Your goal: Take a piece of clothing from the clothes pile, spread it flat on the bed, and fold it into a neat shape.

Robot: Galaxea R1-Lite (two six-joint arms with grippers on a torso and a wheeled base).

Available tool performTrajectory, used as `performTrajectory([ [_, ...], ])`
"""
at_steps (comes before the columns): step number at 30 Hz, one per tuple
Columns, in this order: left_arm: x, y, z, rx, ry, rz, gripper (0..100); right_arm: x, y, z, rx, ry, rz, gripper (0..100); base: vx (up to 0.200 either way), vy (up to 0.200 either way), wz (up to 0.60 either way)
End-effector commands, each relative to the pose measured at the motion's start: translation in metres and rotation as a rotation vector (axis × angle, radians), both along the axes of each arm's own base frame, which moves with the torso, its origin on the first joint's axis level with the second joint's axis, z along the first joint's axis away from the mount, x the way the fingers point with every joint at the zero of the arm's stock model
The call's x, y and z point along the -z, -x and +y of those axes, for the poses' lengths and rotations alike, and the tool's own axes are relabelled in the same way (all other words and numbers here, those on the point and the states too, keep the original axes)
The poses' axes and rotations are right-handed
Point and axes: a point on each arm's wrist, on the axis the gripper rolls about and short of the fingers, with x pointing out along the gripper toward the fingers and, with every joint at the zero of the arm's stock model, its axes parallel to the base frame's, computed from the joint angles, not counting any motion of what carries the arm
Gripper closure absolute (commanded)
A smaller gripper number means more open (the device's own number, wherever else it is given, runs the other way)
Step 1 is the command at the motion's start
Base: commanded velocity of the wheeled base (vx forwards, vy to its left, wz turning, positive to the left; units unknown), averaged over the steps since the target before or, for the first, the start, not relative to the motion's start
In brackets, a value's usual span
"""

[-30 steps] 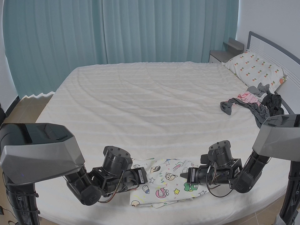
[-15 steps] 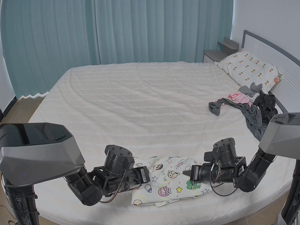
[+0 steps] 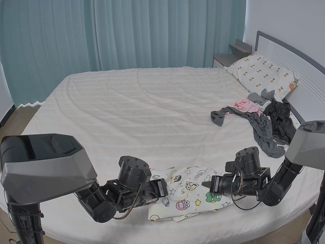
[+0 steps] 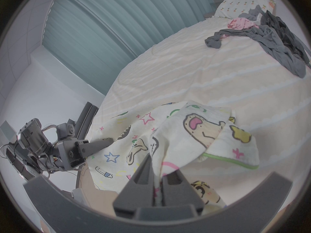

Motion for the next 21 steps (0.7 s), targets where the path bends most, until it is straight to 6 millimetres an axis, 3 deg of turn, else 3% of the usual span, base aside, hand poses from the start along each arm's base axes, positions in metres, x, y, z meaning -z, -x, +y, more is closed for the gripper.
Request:
performTrajectory([
  [1,0.005,-0.002,-0.002,0.002,-0.006,0.008,100,0.000,-0.001,-0.002,0.006,0.001,0.000,100,0.000,-0.200,0.00],
  [7,0.011,-0.004,-0.004,0.000,-0.012,0.014,100,0.003,-0.002,-0.002,0.008,0.005,0.006,100,0.000,-0.200,0.00],
  [16,0.020,-0.005,0.002,-0.024,-0.040,0.032,100,0.020,-0.005,0.001,-0.001,0.030,0.042,100,0.000,0.000,0.00],
  [21,0.036,-0.007,0.004,-0.070,-0.092,0.045,100,0.033,-0.010,0.004,-0.002,0.041,0.060,100,0.000,0.000,0.00],
])
